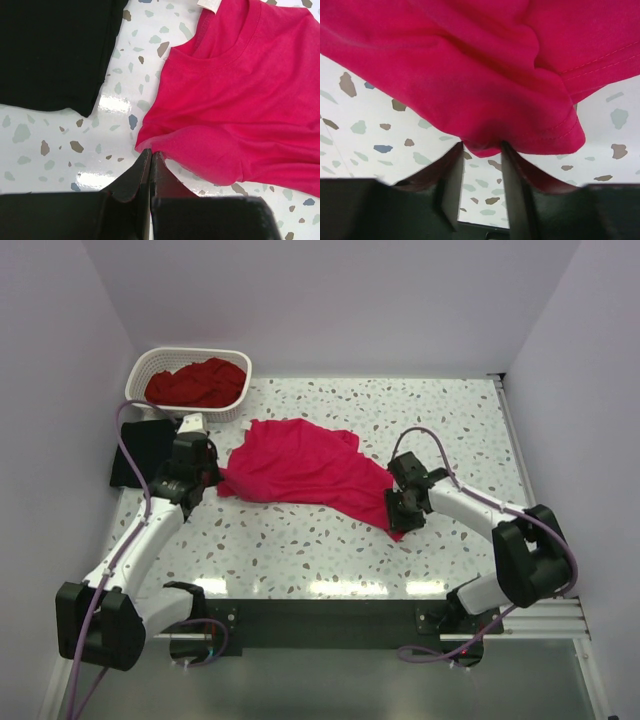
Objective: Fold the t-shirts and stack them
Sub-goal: Flatten the tshirt out
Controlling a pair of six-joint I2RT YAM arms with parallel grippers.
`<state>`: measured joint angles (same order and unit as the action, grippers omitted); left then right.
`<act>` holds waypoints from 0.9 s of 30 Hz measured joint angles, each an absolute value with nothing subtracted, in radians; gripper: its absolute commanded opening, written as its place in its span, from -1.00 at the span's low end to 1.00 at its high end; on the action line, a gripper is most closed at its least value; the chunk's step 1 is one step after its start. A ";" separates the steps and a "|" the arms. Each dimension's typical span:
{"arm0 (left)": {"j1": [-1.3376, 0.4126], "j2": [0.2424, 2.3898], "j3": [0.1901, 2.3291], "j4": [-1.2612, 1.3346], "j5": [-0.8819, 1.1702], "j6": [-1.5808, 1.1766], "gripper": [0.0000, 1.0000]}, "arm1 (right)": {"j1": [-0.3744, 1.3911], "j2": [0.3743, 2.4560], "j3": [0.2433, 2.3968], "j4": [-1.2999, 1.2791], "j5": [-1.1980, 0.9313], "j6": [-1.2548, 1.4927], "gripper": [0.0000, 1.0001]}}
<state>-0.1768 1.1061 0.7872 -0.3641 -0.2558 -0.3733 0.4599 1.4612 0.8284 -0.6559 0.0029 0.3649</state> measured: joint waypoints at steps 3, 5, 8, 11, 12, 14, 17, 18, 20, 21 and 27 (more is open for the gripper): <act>-0.177 1.106 0.787 -0.364 -0.257 -0.373 -1.00 | 0.460 1.484 0.826 -0.656 0.004 0.366 -0.88; -0.177 1.106 0.787 -0.364 -0.260 -0.373 -1.00 | 0.460 1.486 0.827 -0.661 0.007 0.368 -1.00; -0.177 1.103 0.787 -0.365 -0.273 -0.373 -1.00 | 0.460 1.485 0.851 -0.693 0.021 0.363 -1.00; -0.177 1.099 0.787 -0.365 -0.295 -0.373 -1.00 | 0.453 1.486 0.929 -0.767 0.051 0.344 -1.00; -0.177 1.098 0.787 -0.366 -0.303 -0.373 -1.00 | 0.447 1.488 0.966 -0.794 0.063 0.335 -1.00; -0.177 1.102 0.790 -0.374 -0.319 -0.373 -1.00 | 0.425 1.502 1.038 -0.833 0.072 0.319 -1.00; -0.177 1.142 0.833 -0.399 -0.330 -0.370 -1.00 | 0.362 1.537 1.129 -0.856 0.069 0.291 -1.00; -0.177 1.165 0.860 -0.410 -0.331 -0.369 -1.00 | 0.337 1.551 1.148 -0.866 0.066 0.285 -1.00; -0.177 1.211 0.909 -0.416 -0.332 -0.369 -1.00 | 0.287 1.581 1.176 -0.876 0.059 0.274 -1.00; -0.177 1.240 0.941 -0.422 -0.333 -0.369 -1.00 | 0.264 1.597 1.187 -0.884 0.057 0.273 -1.00; -0.177 1.399 1.097 -0.433 -0.333 -0.362 -1.00 | 0.202 1.716 1.267 -0.894 0.057 0.271 -0.73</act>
